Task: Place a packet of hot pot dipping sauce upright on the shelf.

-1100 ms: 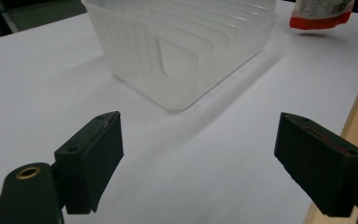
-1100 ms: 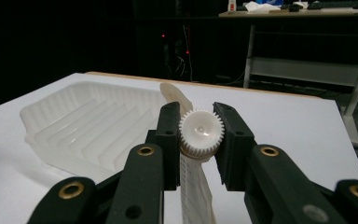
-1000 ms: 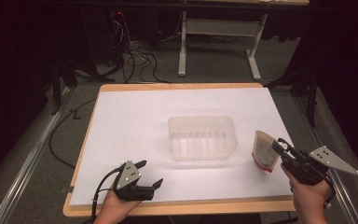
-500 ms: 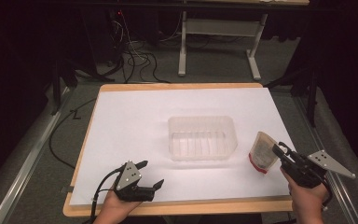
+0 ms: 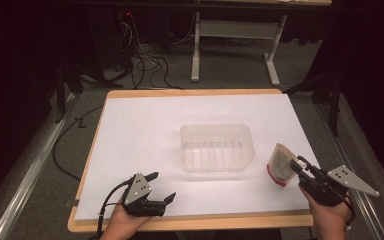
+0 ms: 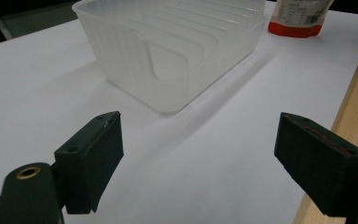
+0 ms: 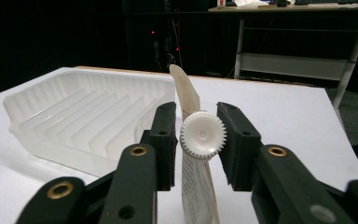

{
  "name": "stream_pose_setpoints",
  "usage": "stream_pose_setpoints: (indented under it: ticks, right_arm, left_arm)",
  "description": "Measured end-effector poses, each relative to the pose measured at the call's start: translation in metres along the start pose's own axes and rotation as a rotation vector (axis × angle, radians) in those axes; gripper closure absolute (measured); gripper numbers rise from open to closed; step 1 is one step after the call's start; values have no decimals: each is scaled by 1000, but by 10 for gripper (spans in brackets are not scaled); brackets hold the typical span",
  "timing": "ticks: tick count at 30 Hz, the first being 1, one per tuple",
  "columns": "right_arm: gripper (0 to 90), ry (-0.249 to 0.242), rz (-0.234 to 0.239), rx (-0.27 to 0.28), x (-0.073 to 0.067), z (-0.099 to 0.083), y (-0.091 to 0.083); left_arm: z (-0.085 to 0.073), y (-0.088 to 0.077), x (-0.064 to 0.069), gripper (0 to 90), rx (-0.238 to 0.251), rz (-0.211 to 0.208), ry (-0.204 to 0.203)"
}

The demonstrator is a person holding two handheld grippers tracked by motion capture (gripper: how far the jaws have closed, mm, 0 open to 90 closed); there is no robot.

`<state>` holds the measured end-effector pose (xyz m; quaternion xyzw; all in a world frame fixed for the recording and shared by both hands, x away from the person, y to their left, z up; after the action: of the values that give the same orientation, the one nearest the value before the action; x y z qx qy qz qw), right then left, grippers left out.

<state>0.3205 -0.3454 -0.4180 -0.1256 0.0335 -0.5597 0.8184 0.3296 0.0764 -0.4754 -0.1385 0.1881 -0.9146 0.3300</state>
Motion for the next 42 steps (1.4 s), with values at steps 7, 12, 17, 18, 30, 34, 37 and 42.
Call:
stream_pose_setpoints:
  ticks: [7, 12, 17, 18, 30, 34, 37, 42]
  right_arm:
    - [450, -15, -3, -19, -5, -3, 2]
    - [421, 8, 3, -68, -2, -16, 5]
    - [426, 22, 8, -113, 1, -29, 11]
    - [433, 27, 14, -120, 1, -31, 13]
    - [750, 4, 42, -215, -3, -57, 32]
    - [828, 21, 35, -220, -2, -57, 34]
    - [862, 43, 34, -230, -1, -57, 34]
    - [882, 83, 45, -218, -1, -54, 32]
  left_arm:
    - [2, 2, 1, 161, 2, -8, 7]
    - [4, 4, 2, 162, 9, -13, 8]
    - [4, 7, 3, 162, 1, -22, 15]
    - [3, 8, 3, 162, -4, -26, 17]
    - [2, 10, 3, 161, -9, -32, 19]
    - [2, 10, 3, 161, -9, -33, 15]
    - [2, 11, 4, 161, -12, -35, 16]
    - [2, 10, 3, 161, -9, -34, 12]
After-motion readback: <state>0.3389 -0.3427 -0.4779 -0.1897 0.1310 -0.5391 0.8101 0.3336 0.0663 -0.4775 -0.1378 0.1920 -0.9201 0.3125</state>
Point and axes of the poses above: each handheld gripper's, and its own axes: y roughly forward along the jaws, z roughly out of its top, x roughly to its right, the point moved 7 cm from there along y, roughly forward along the jaws, and after that the axes turned 9 degrees about -y, right-handed, at the moved point
